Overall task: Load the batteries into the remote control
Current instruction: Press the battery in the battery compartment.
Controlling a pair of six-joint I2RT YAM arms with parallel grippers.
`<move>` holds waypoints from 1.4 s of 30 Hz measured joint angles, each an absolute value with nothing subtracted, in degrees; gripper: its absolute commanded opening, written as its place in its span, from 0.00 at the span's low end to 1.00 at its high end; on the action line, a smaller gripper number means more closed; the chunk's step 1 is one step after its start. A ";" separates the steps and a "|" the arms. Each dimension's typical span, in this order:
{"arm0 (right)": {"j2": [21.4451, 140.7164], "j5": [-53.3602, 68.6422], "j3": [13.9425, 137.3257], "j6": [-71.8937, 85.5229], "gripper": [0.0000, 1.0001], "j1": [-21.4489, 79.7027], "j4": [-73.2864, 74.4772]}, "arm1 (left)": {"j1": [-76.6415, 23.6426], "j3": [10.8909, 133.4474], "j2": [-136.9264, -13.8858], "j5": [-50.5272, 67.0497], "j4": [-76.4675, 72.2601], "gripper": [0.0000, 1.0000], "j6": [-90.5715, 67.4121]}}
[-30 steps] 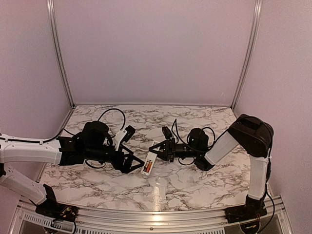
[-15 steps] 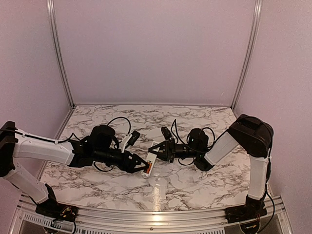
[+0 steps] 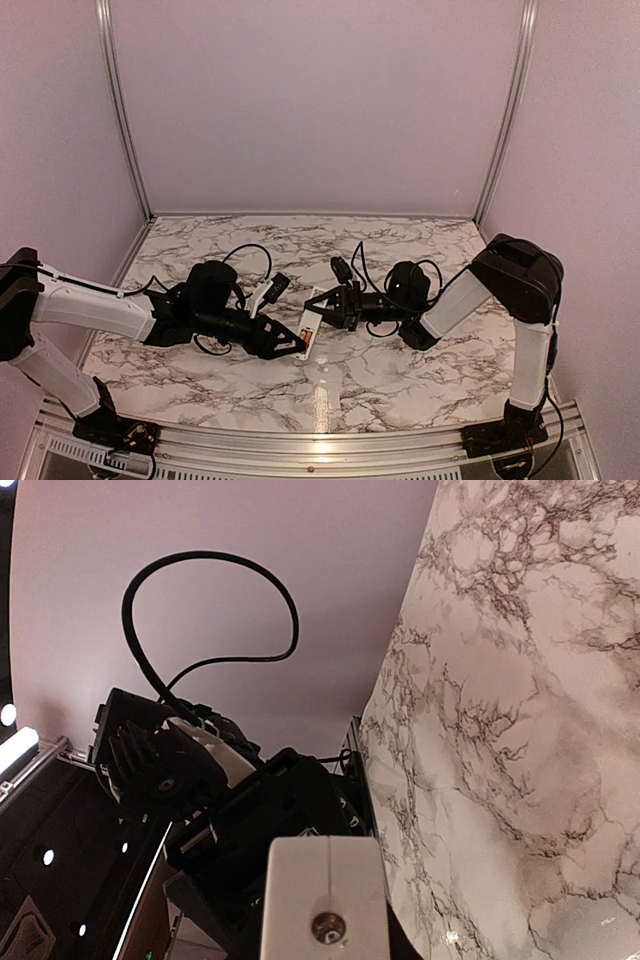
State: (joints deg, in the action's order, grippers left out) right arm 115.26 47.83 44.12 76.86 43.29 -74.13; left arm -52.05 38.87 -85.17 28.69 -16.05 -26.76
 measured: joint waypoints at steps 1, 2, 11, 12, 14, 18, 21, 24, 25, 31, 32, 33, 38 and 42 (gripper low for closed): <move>115.26 47.92 44.12 76.95 0.00 43.29 -74.17 | -52.05 38.76 -85.17 29.02 -16.12 0.68 -26.68; 115.26 47.97 44.12 76.97 0.00 43.29 -74.17 | -52.05 38.70 -85.14 29.30 -16.32 0.67 -26.63; 115.28 48.31 44.12 78.02 0.00 43.29 -74.61 | -52.05 38.39 -85.17 30.98 -18.02 0.66 -26.57; 115.26 48.38 44.12 78.04 0.00 43.29 -74.61 | -52.05 38.39 -85.17 31.07 -18.11 0.66 -26.57; 115.28 48.40 44.12 78.06 0.00 43.29 -74.63 | -52.05 38.39 -85.14 31.09 -18.17 0.65 -26.57; 115.28 48.47 44.12 78.26 0.00 43.29 -74.65 | -52.05 38.39 -85.17 31.29 -18.15 0.68 -26.50; 115.26 48.47 44.12 78.32 0.00 43.29 -74.65 | -52.05 38.39 -85.17 31.53 -18.15 0.70 -26.35; 115.28 48.47 44.12 78.46 0.00 43.29 -74.65 | -52.05 38.39 -85.17 31.53 -18.13 0.72 -26.28; 115.26 48.47 44.12 78.48 0.00 43.29 -74.65 | -52.05 38.39 -85.17 31.53 -18.13 0.72 -26.15; 115.26 48.47 44.12 78.67 0.00 43.29 -74.67 | -52.05 38.39 -85.56 31.51 -18.06 0.70 -25.58; 115.26 48.47 44.12 78.72 0.00 43.29 -74.67 | -52.05 38.39 -85.65 31.48 -17.93 0.70 -25.50; 115.28 48.47 44.12 78.85 0.00 43.29 -74.70 | -52.05 38.41 -85.73 31.48 -17.85 0.69 -25.41; 115.26 48.45 44.12 78.87 0.00 43.29 -74.67 | -52.05 38.57 -85.93 31.48 -17.72 0.61 -25.15; 115.26 48.36 44.12 78.87 0.00 43.29 -74.67 | -52.05 39.05 -86.28 31.55 -17.34 0.56 -25.02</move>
